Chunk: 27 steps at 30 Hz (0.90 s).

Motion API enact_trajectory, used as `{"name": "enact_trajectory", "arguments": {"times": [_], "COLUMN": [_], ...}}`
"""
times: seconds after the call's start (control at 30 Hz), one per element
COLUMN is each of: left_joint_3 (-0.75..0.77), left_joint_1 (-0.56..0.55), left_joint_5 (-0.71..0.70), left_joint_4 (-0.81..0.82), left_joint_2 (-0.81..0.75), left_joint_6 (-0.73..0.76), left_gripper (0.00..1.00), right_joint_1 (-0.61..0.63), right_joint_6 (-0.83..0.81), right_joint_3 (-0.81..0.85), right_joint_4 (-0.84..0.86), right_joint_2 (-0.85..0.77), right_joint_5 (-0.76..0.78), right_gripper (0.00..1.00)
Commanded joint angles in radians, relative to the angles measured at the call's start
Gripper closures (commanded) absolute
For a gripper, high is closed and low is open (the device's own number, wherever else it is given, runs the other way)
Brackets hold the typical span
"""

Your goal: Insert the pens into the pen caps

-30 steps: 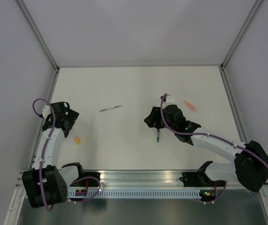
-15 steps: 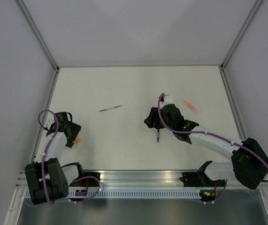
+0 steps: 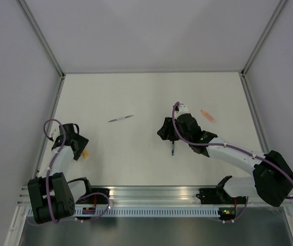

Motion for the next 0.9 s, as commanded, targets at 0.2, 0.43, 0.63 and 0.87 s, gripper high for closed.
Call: {"name": "enact_trajectory", "arguments": {"times": [0.2, 0.43, 0.63, 0.87], "left_joint_3": [-0.019, -0.010, -0.014, 0.030], "left_joint_1": [0.000, 0.000, -0.078, -0.307], "left_joint_5": [0.101, 0.233, 0.315, 0.188], "left_joint_4": [0.031, 0.055, 0.100, 0.130], "left_joint_2": [0.001, -0.017, 0.015, 0.032], "left_joint_6": [0.089, 0.146, 0.160, 0.169], "left_gripper": [0.41, 0.69, 0.78, 0.77], "right_joint_1": [0.001, 0.001, 0.001, 0.001], "right_joint_6": [-0.025, -0.024, -0.025, -0.032], "right_joint_3": [0.049, 0.054, 0.051, 0.055], "right_joint_4": [0.002, 0.002, -0.001, -0.005], "right_joint_2": [0.017, 0.018, -0.003, 0.004], "right_joint_5": [0.028, 0.022, 0.031, 0.039], "right_gripper": [0.42, 0.42, 0.42, 0.42]}}
